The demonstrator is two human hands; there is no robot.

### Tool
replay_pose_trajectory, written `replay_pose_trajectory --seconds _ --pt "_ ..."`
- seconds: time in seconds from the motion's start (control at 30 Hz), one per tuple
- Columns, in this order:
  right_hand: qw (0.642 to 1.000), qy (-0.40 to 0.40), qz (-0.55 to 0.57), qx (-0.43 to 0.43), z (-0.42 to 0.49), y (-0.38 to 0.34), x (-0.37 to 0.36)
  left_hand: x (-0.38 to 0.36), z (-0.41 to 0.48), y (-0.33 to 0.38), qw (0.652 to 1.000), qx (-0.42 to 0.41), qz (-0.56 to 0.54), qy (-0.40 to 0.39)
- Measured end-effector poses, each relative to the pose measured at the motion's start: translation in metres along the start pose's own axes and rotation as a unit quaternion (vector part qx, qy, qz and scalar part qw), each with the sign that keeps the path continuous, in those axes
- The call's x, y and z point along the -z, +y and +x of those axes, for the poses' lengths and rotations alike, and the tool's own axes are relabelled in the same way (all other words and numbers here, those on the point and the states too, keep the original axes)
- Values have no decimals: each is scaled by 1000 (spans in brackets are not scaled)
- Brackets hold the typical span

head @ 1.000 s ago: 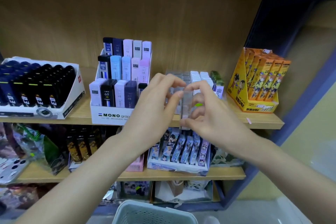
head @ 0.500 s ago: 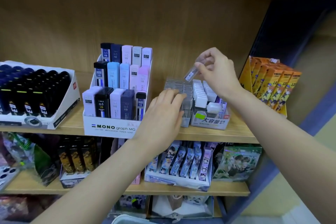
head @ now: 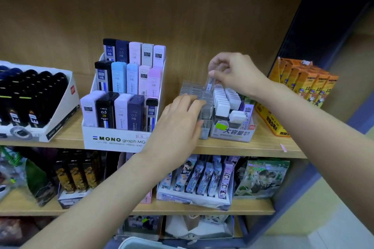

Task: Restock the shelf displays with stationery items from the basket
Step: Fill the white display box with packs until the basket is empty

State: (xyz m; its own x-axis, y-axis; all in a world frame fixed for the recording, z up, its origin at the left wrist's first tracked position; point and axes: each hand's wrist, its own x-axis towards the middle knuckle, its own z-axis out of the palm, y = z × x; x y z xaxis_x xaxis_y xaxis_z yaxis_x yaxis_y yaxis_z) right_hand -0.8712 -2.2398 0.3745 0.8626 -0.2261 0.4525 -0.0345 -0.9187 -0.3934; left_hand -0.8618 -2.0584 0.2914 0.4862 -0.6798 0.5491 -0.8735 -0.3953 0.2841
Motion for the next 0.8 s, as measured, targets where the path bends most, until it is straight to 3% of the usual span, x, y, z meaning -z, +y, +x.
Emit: replay_pose_trajectory --seconds 0.2,0.33,0.47,0.63,0.8 --pt "1000 5 -27 -2 3 -1 -7 4 0 0 1000 -2 0 -9" --pt "997 -9 63 -43 1 -1 -11 5 0 0 1000 -1 -1 -11" --pt "988 27 119 -95 0 3 -12 5 0 -1 1000 -3 -2 -12" --pt "999 -28 20 -12 -3 -2 -15 6 1 -1 1000 -4 -9 -8" --pt "1000 -12 5 -14 -3 1 -14 8 0 0 1000 3 -26 -8"
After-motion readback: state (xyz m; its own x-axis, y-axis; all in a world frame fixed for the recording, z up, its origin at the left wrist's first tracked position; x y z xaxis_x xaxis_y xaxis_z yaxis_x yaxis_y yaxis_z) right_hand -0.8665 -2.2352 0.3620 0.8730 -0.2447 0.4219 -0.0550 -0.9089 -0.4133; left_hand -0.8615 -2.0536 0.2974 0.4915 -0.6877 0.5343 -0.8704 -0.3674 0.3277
